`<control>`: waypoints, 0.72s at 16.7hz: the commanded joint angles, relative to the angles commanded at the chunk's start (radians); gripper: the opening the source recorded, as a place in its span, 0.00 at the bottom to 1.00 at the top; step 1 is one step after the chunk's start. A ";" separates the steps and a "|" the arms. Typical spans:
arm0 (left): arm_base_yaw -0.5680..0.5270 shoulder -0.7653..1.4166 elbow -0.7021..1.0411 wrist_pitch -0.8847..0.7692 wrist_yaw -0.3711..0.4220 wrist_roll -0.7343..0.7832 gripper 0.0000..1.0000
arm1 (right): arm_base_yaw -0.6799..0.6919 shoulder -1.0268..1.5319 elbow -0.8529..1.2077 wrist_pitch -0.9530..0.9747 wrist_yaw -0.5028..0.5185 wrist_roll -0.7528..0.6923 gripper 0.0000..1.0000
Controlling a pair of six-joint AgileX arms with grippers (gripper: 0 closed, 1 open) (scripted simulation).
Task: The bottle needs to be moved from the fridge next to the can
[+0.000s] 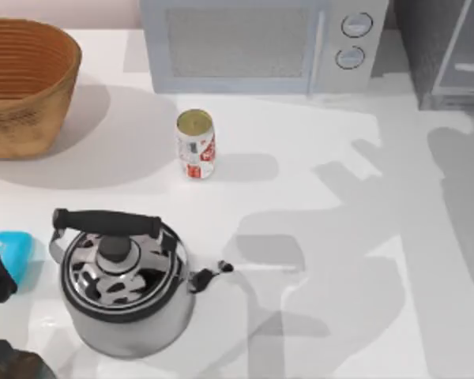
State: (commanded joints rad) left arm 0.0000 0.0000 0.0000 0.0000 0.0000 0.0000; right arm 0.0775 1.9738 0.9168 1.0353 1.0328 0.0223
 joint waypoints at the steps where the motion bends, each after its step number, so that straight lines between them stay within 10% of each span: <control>1: 0.000 0.000 0.000 0.000 0.000 0.000 1.00 | 0.043 0.015 0.003 0.006 -0.030 0.005 0.00; 12: 0.000 0.000 0.000 0.000 0.000 0.000 1.00 | 0.563 0.158 0.023 0.054 -0.406 0.055 0.00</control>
State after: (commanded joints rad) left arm 0.0000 0.0000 0.0000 0.0000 0.0000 0.0000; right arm 0.6407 2.1322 0.9400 1.0888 0.6266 0.0769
